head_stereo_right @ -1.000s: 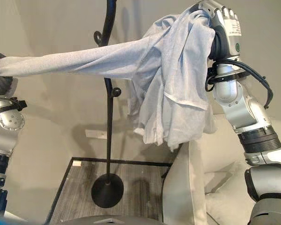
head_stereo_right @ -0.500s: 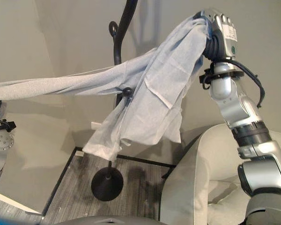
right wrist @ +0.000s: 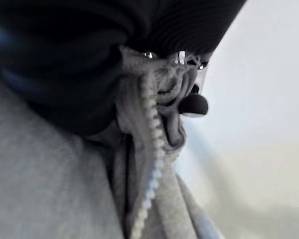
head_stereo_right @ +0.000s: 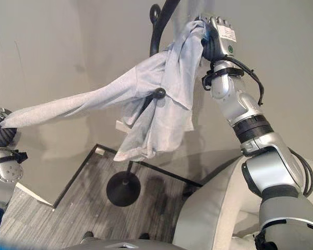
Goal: Hang the clothes on the sofa on the clothes rack.
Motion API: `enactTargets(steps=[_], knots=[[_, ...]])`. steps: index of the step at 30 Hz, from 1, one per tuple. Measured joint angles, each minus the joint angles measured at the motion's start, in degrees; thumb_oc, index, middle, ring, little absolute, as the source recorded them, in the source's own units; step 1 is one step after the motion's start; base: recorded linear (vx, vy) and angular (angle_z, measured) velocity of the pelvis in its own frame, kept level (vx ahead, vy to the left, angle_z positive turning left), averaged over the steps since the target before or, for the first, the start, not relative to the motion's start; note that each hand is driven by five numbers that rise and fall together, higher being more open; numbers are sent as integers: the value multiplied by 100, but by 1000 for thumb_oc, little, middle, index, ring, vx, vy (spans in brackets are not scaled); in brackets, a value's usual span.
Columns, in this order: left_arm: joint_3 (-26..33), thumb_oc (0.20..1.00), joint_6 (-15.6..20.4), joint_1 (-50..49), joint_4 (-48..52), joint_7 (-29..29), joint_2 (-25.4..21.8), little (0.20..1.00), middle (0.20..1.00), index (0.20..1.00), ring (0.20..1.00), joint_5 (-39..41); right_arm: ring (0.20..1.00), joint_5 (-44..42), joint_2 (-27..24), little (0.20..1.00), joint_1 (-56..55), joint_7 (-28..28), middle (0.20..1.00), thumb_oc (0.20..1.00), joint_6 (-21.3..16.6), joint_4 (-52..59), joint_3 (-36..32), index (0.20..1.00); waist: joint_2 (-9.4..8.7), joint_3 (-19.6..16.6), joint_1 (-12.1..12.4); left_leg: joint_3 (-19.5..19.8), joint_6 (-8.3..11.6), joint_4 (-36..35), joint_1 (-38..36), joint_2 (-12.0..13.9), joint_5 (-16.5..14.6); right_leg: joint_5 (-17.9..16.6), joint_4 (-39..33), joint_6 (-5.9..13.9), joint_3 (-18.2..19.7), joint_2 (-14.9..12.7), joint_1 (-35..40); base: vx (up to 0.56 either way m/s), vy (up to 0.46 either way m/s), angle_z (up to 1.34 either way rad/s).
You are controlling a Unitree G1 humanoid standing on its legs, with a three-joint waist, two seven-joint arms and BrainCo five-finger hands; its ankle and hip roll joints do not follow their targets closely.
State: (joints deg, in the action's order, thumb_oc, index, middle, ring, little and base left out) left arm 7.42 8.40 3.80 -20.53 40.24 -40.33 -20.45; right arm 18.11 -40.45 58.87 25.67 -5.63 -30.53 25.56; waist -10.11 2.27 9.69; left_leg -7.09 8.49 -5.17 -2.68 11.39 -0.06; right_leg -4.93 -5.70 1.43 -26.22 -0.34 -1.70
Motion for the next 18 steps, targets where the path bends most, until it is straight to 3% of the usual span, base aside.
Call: enactTargets(steps=[4,8,13,18], knots=[[150,200,31,-173,25,-16,546,200,200,200,200,6,200,55,-140,200,-338,-117,200,200,-31,279,2,200,178,99,-7,-10,2,0,-61,5,2,1,0,-6,-1,6,57,18,1,-1],[179,200,33,-328,91,-62,910,200,200,200,200,18,200,222,-156,200,-885,-371,200,200,-59,203,179,200,195,104,-16,-5,2,8,-78,31,1,36,0,-47,-21,33,90,5,-7,2],[178,200,108,-755,174,-171,1057,200,200,200,200,17,200,635,-358,200,-1664,-823,200,200,-252,846,585,200,192,104,-4,17,3,14,-56,42,1,66,0,-7,-43,44,93,9,-21,2],[217,200,120,-900,174,-226,1126,200,200,200,200,21,200,685,-362,200,-1765,-871,200,200,-333,925,642,200,170,104,1,17,6,13,-49,68,2,73,0,4,-44,61,92,0,0,0]])
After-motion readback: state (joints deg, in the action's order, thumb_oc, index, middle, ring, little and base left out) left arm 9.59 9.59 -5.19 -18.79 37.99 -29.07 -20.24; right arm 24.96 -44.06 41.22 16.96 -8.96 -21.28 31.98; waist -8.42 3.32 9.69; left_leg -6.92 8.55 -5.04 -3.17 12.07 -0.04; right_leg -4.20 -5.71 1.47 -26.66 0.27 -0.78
